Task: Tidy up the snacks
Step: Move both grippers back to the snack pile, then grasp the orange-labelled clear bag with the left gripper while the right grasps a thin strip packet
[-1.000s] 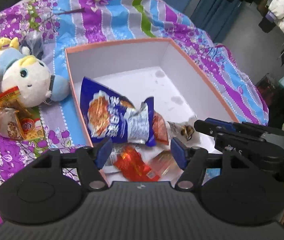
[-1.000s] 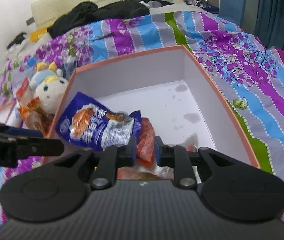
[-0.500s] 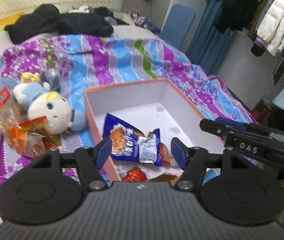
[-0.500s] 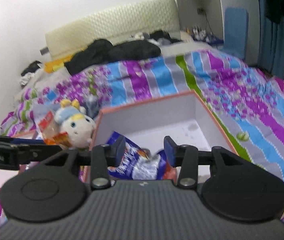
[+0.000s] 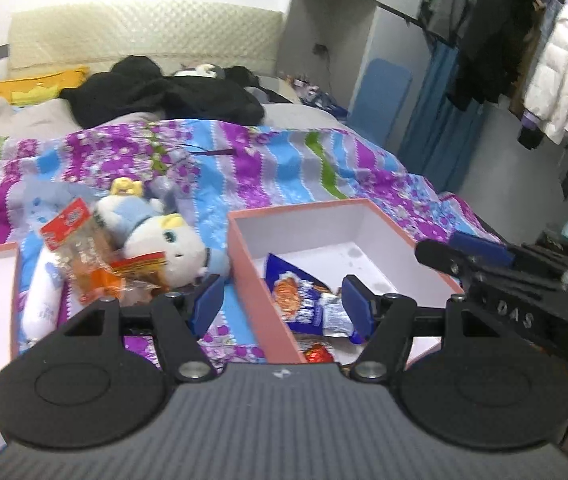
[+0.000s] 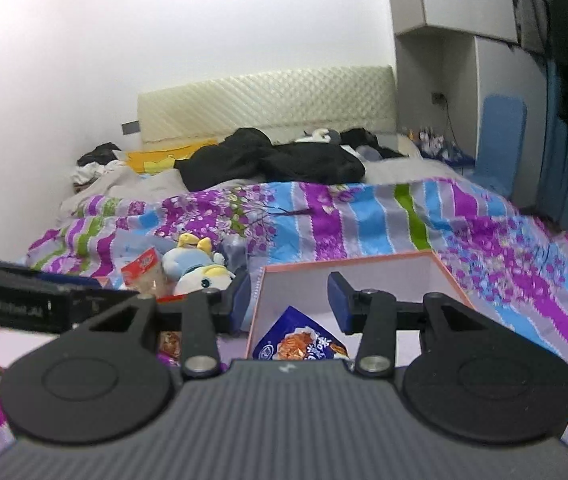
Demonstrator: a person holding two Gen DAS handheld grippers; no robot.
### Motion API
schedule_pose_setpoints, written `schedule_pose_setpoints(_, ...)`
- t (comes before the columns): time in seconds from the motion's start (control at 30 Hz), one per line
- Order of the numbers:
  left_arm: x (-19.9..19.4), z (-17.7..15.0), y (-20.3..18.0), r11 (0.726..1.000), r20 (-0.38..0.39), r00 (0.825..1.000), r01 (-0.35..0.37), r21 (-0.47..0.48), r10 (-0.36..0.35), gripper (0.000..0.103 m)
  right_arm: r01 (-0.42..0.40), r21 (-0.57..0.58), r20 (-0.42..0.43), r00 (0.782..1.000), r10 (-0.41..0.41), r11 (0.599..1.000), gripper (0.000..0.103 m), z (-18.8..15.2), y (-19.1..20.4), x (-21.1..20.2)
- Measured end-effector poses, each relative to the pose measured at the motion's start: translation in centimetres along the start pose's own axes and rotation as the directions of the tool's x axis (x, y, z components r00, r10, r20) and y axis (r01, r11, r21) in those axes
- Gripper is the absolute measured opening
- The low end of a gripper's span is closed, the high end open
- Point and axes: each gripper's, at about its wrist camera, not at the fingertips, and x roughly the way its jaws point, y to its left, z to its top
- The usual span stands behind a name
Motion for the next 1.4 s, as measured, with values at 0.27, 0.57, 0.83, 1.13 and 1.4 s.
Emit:
schedule_pose_setpoints(0.27,-1.7,-2.9,3.0,0.998,0.009,0.999,-0.053,-0.03,0.053,0.07,-0.056,0.02,-0.014,0.998,0.056,0.998,0.045,-2.4,3.3,-0.5)
schedule_pose_setpoints(0.57,-2.7,-6.4,6.1,0.995,0.014,0.997,-0.075,-0.066,0.076,0.07,-0.095,0.026,-0.016,0.995,0.096,0.995,0.045,-5.0,6.6,-1.1)
schedule_pose_setpoints(0.83,-3.0,-10.5,8.5,0.99,-0.038,0.994,-0.101,-0.098,0.098,0.07,-0.134,-0.014,-0.04,0.99,0.134,0.991,0.045,-8.2,9.9,-1.4)
schedule_pose_setpoints(1.13,-2.2,-14.0,12.1,0.976,-0.102,0.987,-0.142,-0.164,0.126,0.07,-0.178,-0.068,-0.08,0.982,0.172,0.982,0.045,-10.6,13.1,-0.3)
schedule_pose_setpoints(1.4,0.8,-14.3,16.0,0.96,-0.107,0.985,-0.159,-0.228,0.138,0.07,-0.178,-0.099,-0.114,0.979,0.167,0.979,0.045,-11.9,14.7,2.8)
